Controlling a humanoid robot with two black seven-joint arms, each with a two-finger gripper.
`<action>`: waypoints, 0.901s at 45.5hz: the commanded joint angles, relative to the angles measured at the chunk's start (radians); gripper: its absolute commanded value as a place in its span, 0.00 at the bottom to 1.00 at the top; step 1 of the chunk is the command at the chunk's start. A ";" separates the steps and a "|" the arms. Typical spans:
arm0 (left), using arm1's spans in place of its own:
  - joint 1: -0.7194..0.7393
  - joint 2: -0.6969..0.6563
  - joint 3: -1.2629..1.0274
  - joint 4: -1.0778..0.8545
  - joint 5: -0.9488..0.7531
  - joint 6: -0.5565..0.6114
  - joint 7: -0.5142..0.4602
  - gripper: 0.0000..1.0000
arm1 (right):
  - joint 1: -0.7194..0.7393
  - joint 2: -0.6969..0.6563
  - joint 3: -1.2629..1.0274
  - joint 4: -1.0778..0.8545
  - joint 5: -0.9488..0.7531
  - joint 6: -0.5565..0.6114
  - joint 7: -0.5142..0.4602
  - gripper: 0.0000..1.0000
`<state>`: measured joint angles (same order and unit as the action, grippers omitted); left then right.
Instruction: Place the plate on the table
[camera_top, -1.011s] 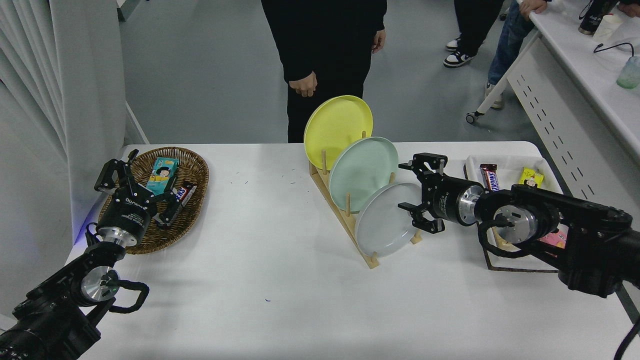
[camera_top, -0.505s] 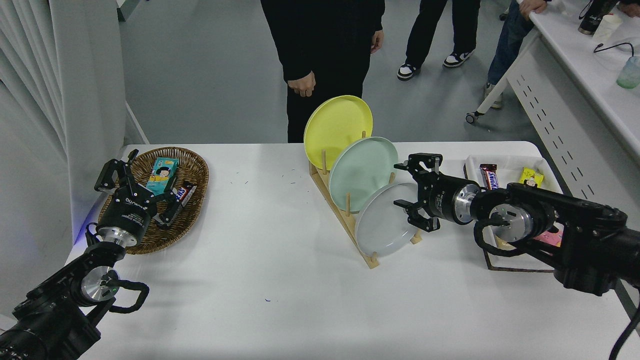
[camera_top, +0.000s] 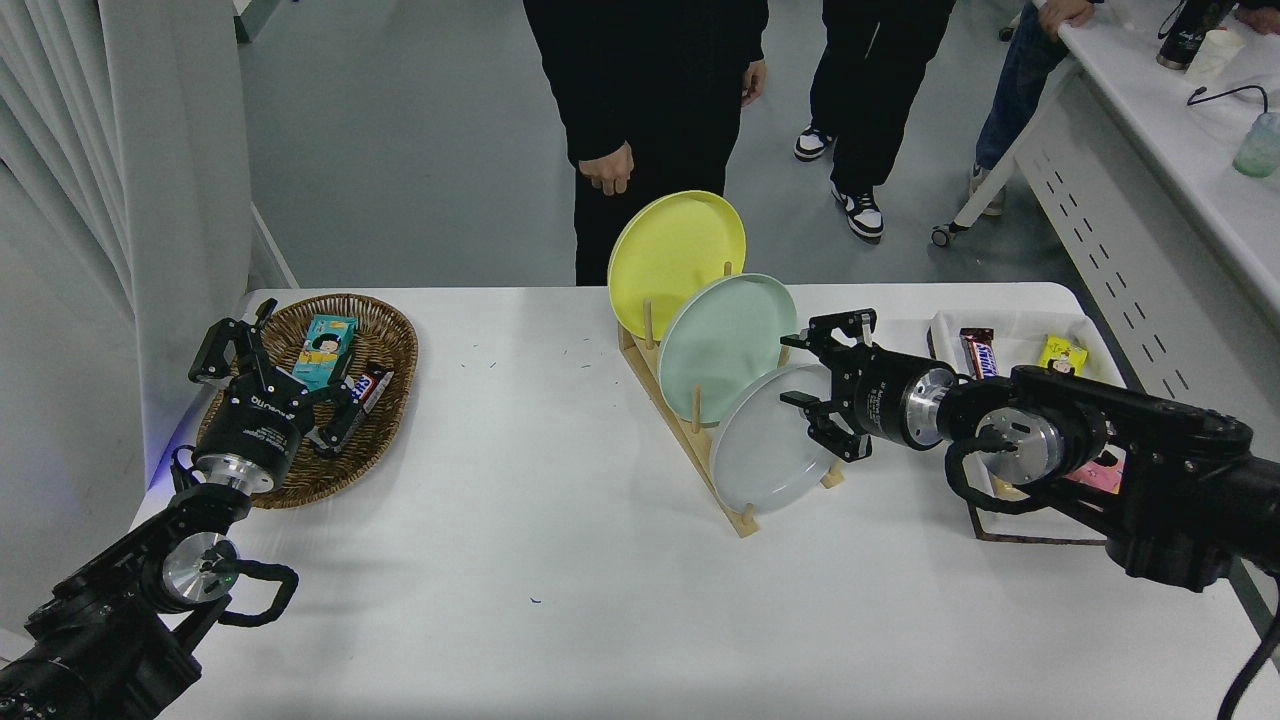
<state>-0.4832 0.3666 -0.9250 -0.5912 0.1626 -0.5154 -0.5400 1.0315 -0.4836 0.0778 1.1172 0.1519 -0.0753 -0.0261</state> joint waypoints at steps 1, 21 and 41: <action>0.000 0.000 0.000 -0.001 0.000 0.000 0.000 0.98 | 0.002 -0.009 0.005 0.012 0.005 0.002 -0.002 0.49; 0.000 0.000 0.000 -0.001 0.000 0.000 0.000 0.98 | 0.004 -0.030 0.007 0.039 0.009 0.002 -0.005 0.39; 0.000 0.000 0.000 -0.001 0.000 0.000 0.000 0.98 | 0.004 -0.032 0.005 0.044 0.012 0.003 -0.005 0.31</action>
<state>-0.4832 0.3666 -0.9250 -0.5911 0.1626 -0.5154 -0.5400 1.0353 -0.5134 0.0829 1.1582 0.1630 -0.0733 -0.0305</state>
